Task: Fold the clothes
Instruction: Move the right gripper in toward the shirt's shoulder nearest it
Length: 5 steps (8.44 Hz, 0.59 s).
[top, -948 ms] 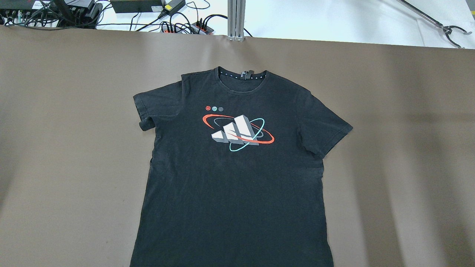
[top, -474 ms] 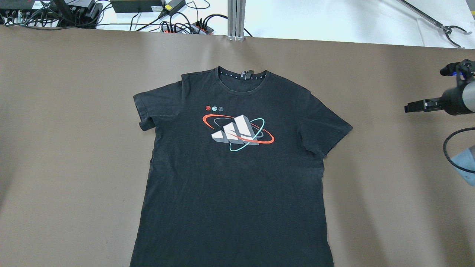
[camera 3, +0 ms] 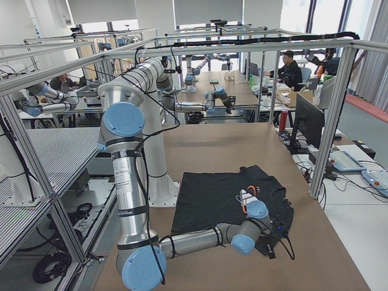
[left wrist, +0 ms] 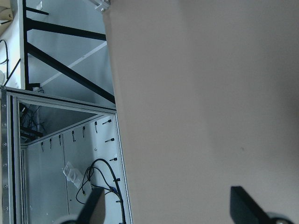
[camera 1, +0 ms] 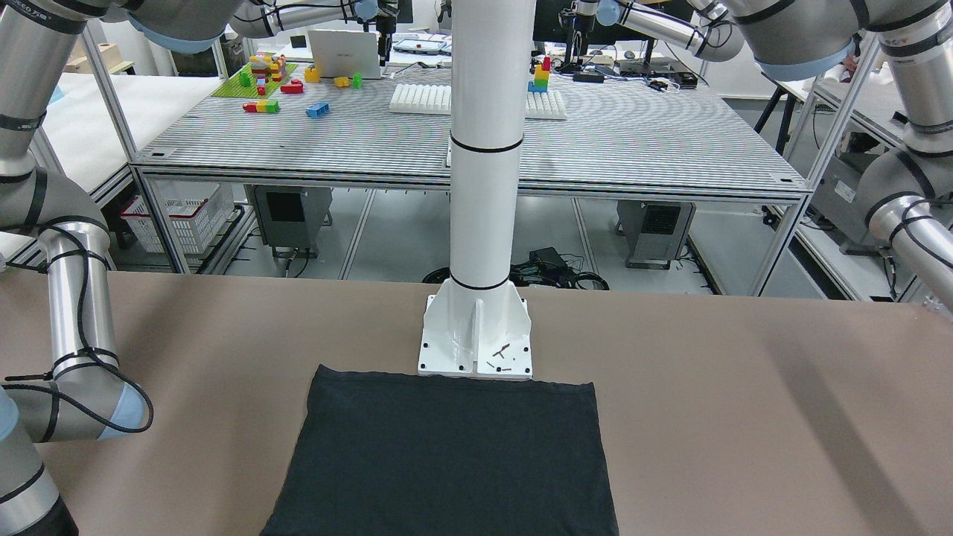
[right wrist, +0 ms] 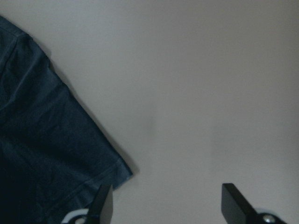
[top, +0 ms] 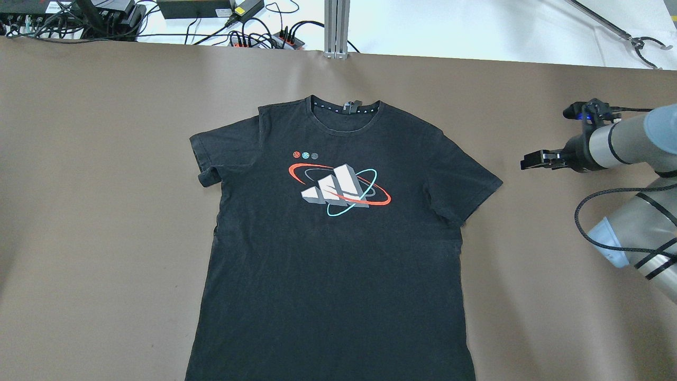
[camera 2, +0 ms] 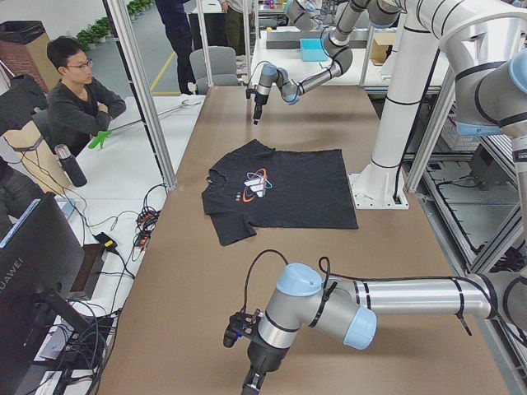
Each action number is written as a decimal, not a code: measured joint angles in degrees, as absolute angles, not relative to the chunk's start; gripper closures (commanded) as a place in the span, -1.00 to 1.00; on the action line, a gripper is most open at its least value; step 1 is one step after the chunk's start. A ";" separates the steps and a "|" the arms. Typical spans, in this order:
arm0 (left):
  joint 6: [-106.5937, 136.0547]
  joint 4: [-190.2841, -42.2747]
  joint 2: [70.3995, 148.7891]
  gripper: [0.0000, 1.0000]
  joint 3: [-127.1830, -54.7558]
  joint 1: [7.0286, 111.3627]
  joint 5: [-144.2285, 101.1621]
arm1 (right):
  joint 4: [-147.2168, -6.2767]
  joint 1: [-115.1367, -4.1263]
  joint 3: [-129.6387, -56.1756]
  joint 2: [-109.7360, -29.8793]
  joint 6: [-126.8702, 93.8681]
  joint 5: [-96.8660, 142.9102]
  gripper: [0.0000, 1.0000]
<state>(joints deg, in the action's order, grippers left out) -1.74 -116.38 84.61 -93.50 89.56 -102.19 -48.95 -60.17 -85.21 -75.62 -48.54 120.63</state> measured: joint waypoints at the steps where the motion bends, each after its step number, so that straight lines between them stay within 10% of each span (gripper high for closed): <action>1: -1.59 -116.37 84.57 -0.88 -93.33 89.59 -102.19 | -48.57 -58.72 -83.74 -74.36 -50.09 120.49 -0.52; 5: -1.37 -116.45 84.47 -0.88 -93.20 89.69 -102.22 | -47.93 -55.24 -78.22 -71.91 -52.45 118.51 -0.27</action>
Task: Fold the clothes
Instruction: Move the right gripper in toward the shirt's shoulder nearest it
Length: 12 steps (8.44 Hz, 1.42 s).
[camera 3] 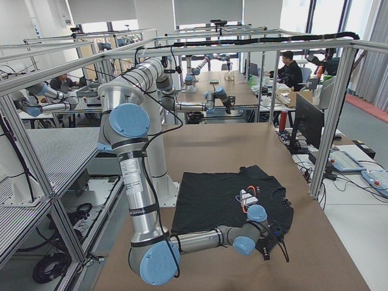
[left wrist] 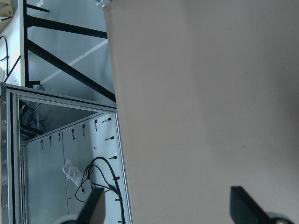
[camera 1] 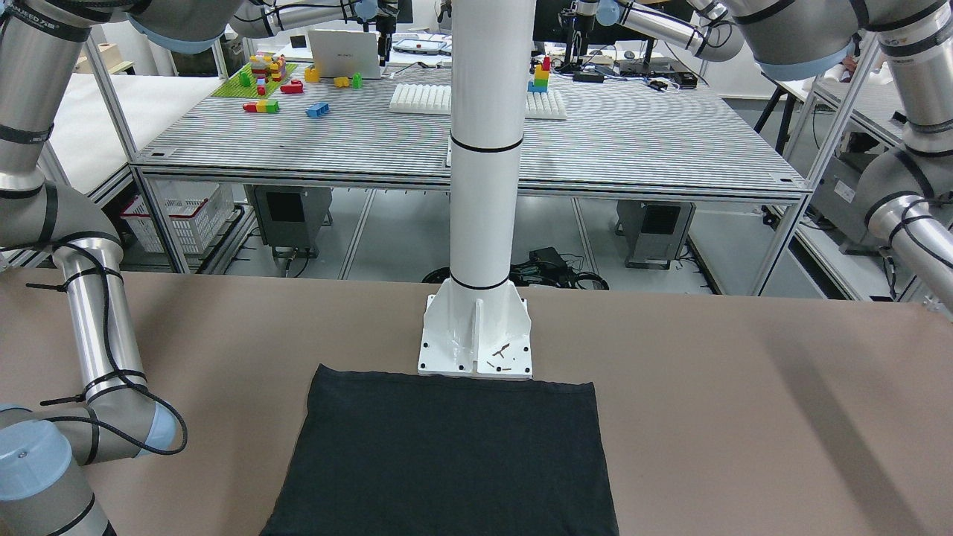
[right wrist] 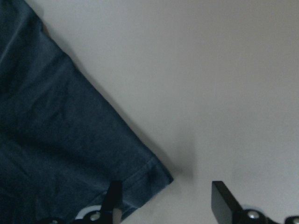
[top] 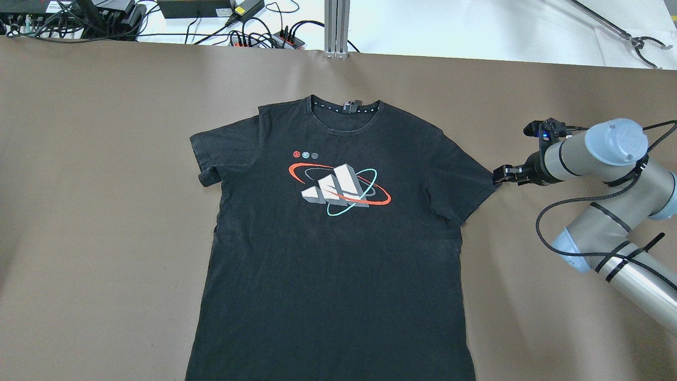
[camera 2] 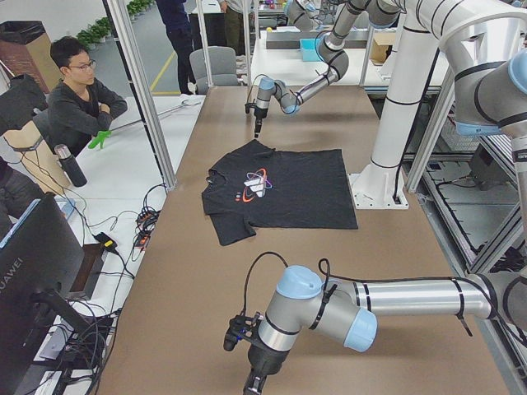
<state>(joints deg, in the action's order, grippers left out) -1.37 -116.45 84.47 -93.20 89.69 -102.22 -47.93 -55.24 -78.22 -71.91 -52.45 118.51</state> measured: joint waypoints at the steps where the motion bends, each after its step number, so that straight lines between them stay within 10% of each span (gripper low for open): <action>1: -1.00 -116.45 84.47 -0.88 -93.21 89.67 -102.22 | -47.78 -55.01 -77.32 -71.60 -52.48 118.15 -0.13; 4: -0.03 -116.75 84.59 -0.88 -93.28 89.58 -102.22 | -47.72 -54.49 -75.08 -69.84 -52.55 116.46 1.00; 12: 0.09 -117.06 84.52 -0.88 -93.34 89.62 -102.25 | -48.37 -49.95 -82.64 -67.15 -55.75 115.82 1.00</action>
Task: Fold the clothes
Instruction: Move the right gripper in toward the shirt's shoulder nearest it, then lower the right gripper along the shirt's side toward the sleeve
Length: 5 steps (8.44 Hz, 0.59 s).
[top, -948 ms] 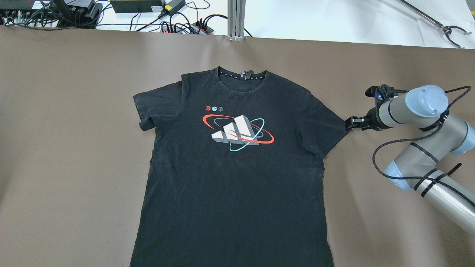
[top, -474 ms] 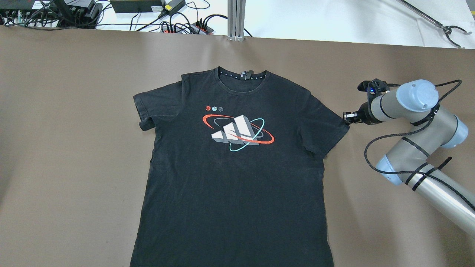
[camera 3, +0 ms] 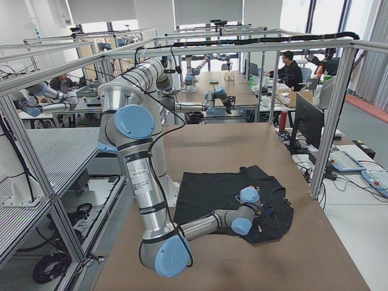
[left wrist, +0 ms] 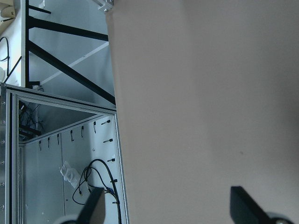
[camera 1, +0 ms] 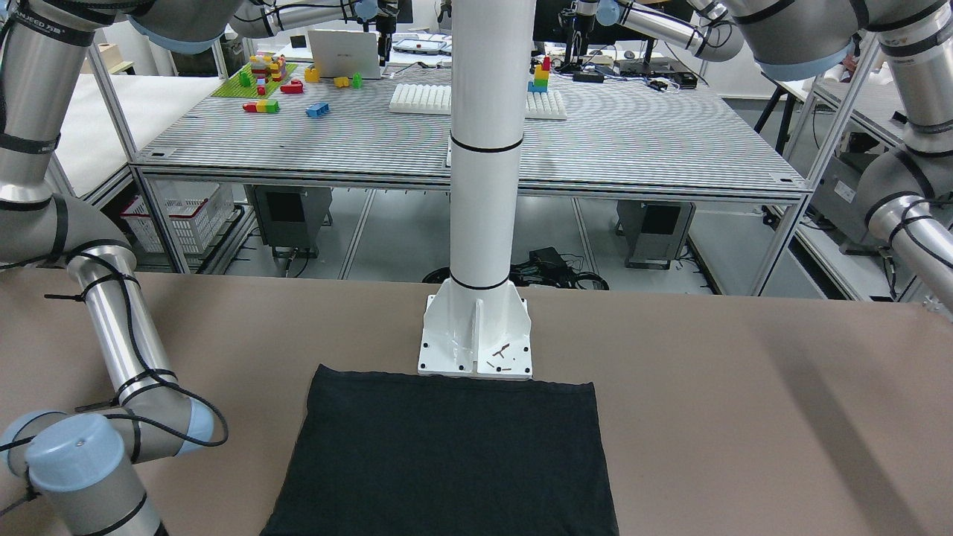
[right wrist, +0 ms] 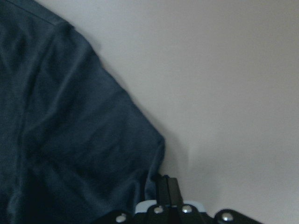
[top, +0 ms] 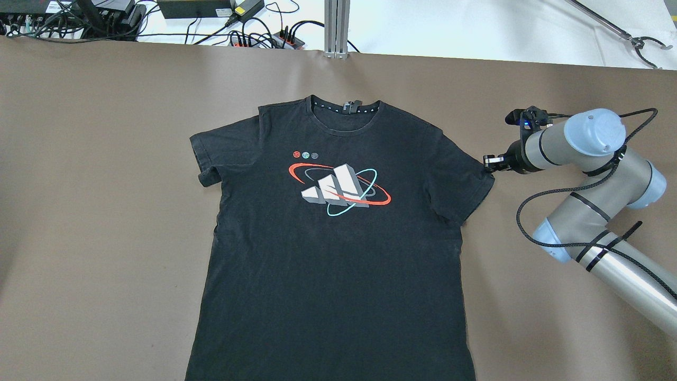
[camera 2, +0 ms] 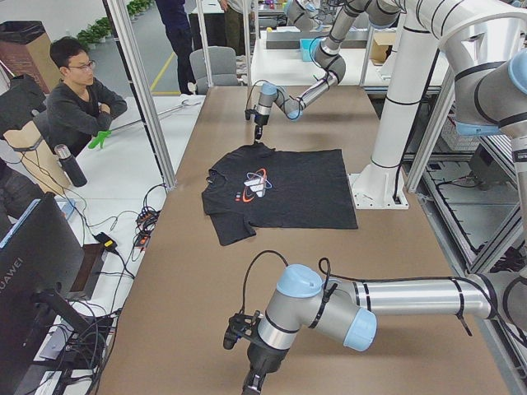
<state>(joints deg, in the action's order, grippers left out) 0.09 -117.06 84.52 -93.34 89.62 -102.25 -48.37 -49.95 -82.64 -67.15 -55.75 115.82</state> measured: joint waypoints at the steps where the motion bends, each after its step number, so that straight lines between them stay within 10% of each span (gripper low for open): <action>1: 0.09 -117.07 84.49 -0.88 -93.29 89.64 -102.23 | -48.78 -47.88 -83.07 -65.68 -58.82 114.40 1.00; 5: 1.05 -117.00 84.20 -0.88 -93.16 89.62 -102.16 | -53.10 -44.72 -79.21 -57.45 -62.02 107.31 1.00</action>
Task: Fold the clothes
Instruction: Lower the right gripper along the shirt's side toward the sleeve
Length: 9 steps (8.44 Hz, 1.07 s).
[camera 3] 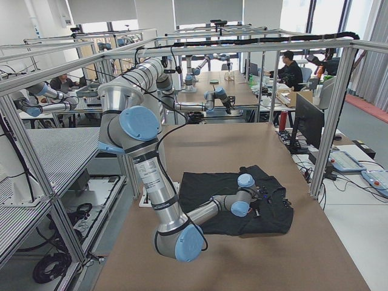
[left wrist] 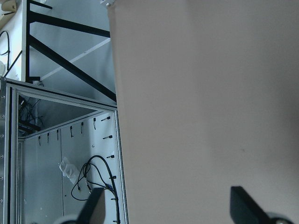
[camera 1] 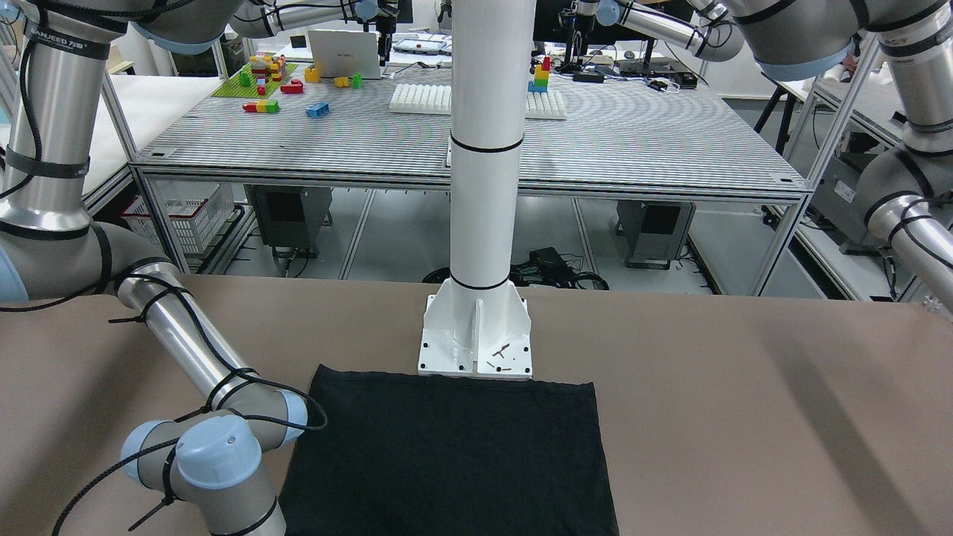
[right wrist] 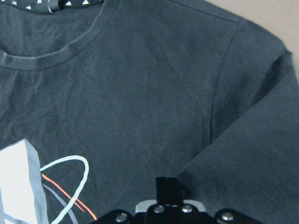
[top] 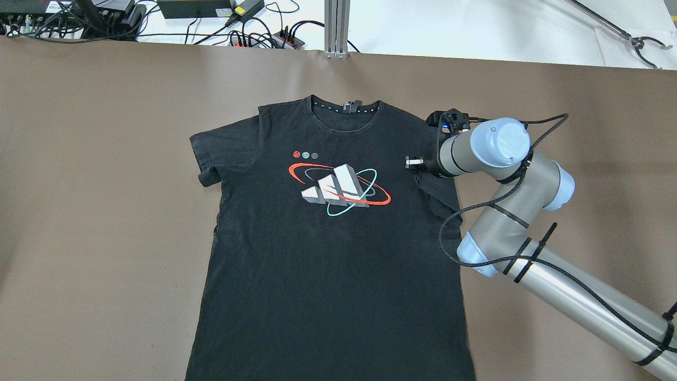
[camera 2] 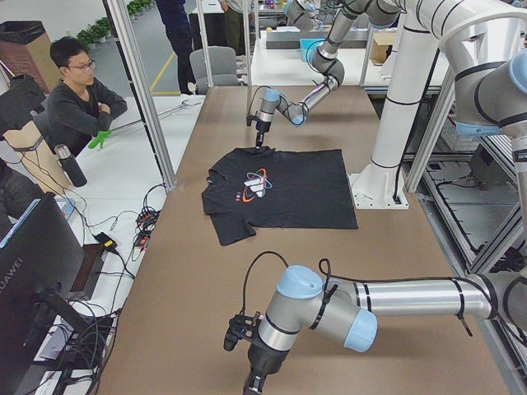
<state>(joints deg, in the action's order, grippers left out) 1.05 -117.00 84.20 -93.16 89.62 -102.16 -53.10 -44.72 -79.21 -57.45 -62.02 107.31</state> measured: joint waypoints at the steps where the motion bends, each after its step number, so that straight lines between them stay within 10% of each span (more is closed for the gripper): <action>1: 1.26 -116.95 84.11 -0.87 -93.12 89.59 -102.18 | -53.55 -44.48 -77.27 -55.43 -62.05 106.27 1.00; 2: 1.35 -116.95 84.04 -0.87 -93.18 89.57 -102.29 | -53.72 -44.31 -75.59 -53.91 -62.12 105.39 1.00; 4: 1.34 -117.05 83.81 -0.86 -93.29 89.58 -102.76 | -53.74 -43.84 -74.26 -52.74 -62.64 104.69 -0.89; 9: 9.22 -119.65 85.96 -0.88 -95.08 87.88 -119.84 | -53.50 -40.50 -82.30 -59.25 -63.21 104.51 -0.90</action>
<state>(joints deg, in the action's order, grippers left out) 9.22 -119.65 85.96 -95.08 87.88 -119.84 -53.50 -40.50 -82.30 -59.25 -63.21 104.51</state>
